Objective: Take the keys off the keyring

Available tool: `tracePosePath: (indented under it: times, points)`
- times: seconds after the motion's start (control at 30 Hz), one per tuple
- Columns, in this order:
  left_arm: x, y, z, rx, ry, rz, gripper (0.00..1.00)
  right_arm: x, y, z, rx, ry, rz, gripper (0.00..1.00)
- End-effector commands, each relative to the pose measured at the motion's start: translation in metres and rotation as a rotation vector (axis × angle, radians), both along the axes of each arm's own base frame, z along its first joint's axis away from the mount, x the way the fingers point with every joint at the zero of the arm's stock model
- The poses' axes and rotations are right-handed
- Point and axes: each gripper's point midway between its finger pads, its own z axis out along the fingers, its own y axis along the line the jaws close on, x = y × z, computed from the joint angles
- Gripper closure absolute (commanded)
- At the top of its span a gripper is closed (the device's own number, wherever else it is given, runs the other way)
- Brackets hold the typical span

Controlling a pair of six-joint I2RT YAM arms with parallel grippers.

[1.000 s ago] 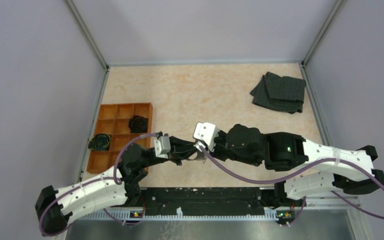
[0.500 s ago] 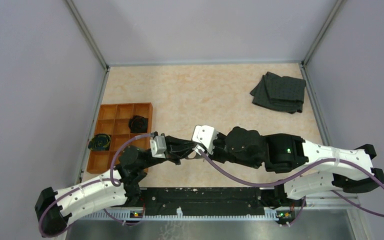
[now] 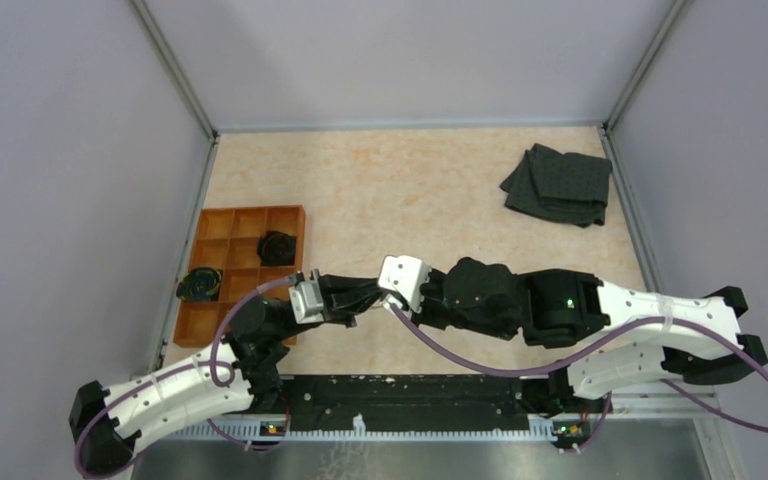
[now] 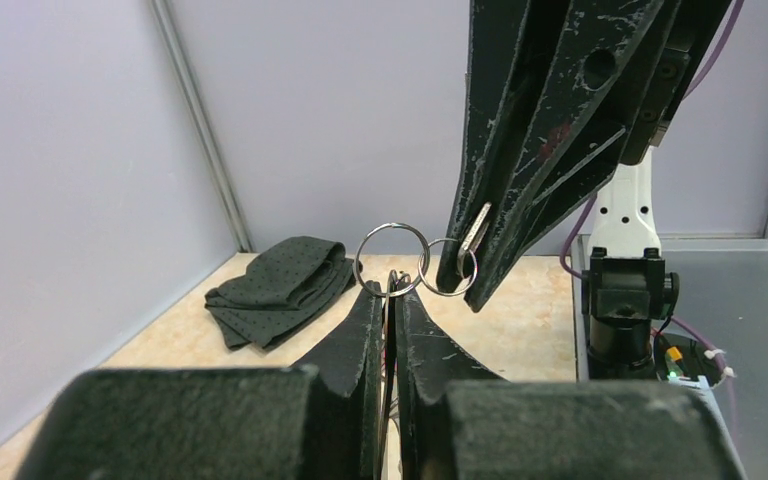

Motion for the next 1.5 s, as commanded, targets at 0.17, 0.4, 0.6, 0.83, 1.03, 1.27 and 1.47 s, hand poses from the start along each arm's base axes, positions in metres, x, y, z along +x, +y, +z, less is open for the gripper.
tracePosePath:
  times: [0.17, 0.4, 0.6, 0.83, 1.03, 1.27, 1.47]
  points:
    - [-0.007, 0.001, 0.010, -0.013, -0.093, -0.010, 1.00, 0.011, 0.001, 0.035, 0.079, -0.051, -0.085, 1.00]
    - [-0.007, 0.000, 0.009, 0.000, -0.107, -0.007, 1.00, 0.016, 0.001, 0.041, 0.072, -0.069, -0.112, 1.00]
    - [-0.009, -0.001, 0.008, 0.006, -0.112, -0.011, 1.00, 0.019, 0.003, 0.047, 0.079, -0.075, -0.133, 1.00]
    - [-0.012, -0.002, 0.009, 0.006, -0.122, -0.018, 1.00, 0.024, 0.003, 0.045, 0.059, -0.077, -0.176, 1.00]
    - [-0.009, -0.004, 0.006, 0.013, -0.107, -0.008, 1.00, 0.024, 0.003, 0.049, 0.078, -0.064, -0.190, 1.00]
    - [-0.007, -0.011, 0.001, 0.034, -0.062, -0.026, 0.94, 0.010, 0.013, 0.057, 0.126, -0.030, -0.113, 1.00]
    - [-0.011, -0.011, 0.001, 0.004, -0.040, -0.053, 0.86, 0.008, 0.014, 0.058, 0.128, -0.024, -0.105, 1.00]
